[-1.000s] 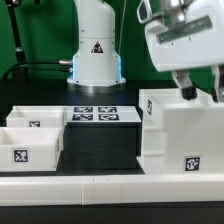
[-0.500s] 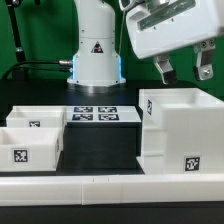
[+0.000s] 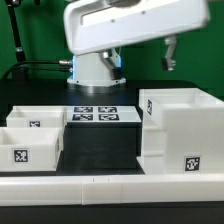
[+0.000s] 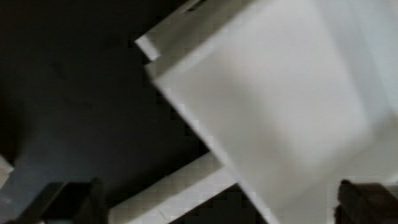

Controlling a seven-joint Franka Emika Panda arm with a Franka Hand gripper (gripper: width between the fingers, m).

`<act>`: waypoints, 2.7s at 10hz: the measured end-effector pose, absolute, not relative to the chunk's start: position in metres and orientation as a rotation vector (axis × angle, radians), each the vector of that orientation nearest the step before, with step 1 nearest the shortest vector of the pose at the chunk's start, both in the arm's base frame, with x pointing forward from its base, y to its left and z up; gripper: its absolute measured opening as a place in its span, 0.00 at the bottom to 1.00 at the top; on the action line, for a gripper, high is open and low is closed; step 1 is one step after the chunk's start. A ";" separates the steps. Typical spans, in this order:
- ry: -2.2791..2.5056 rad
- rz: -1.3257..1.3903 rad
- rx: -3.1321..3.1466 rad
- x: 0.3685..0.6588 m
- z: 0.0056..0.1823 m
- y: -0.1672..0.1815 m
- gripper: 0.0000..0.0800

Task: Assemble drawer

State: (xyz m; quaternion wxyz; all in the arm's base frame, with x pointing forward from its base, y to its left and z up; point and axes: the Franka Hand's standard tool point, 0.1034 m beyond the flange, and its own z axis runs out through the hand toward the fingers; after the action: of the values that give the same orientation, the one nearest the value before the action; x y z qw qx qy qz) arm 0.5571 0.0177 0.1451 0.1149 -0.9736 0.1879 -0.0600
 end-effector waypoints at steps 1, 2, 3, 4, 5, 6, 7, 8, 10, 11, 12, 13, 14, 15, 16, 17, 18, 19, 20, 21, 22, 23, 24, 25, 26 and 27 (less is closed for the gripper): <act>0.524 -0.176 -2.861 0.558 0.145 0.021 0.81; 0.393 -0.190 -2.886 0.559 0.144 0.024 0.81; 0.297 -0.200 -2.902 0.558 0.144 0.022 0.81; 0.251 -0.205 -2.908 0.558 0.144 0.022 0.81; 0.180 -0.193 -2.929 0.556 0.142 0.019 0.81; 0.095 -0.152 -2.979 0.549 0.137 0.009 0.81; 0.095 -0.138 -3.011 0.546 0.134 0.000 0.81; 0.111 -0.134 -3.030 0.541 0.130 -0.009 0.81; 0.147 -0.149 -3.050 0.531 0.120 -0.035 0.81; 0.149 -0.178 -3.065 0.530 0.113 -0.048 0.81; 0.108 -0.205 -3.084 0.529 0.103 -0.059 0.81; 0.114 -0.194 -3.084 0.528 0.100 -0.059 0.81; 0.113 -0.195 -3.084 0.528 0.100 -0.058 0.81; 0.112 -0.195 -3.084 0.528 0.100 -0.058 0.81; 0.112 -0.194 -3.084 0.528 0.100 -0.058 0.81; 0.112 -0.194 -3.085 0.528 0.099 -0.058 0.81; 0.113 -0.192 -3.085 0.527 0.099 -0.059 0.81; 0.132 -0.166 -3.088 0.524 0.093 -0.065 0.81; 0.143 -0.147 -3.094 0.520 0.086 -0.073 0.81; 0.134 -0.118 -3.102 0.517 0.077 -0.084 0.81; 0.123 -0.066 -3.098 0.515 0.067 -0.093 0.81; 0.123 -0.068 -3.103 0.516 0.062 -0.094 0.81; 0.112 -0.066 -3.108 0.515 0.057 -0.095 0.81; 0.086 -0.068 -3.117 0.513 0.050 -0.100 0.81; 0.079 -0.074 -3.125 0.513 0.044 -0.102 0.81; 0.072 -0.069 -3.125 0.512 0.042 -0.099 0.81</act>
Offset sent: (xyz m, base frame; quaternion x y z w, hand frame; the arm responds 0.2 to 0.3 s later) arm 0.0000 0.0000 0.0000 0.0000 0.0000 -0.1296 0.9916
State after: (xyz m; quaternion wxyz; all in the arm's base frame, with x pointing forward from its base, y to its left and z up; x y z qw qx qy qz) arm 0.5122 -0.0990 0.0418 0.0075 -0.9995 0.0229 -0.0222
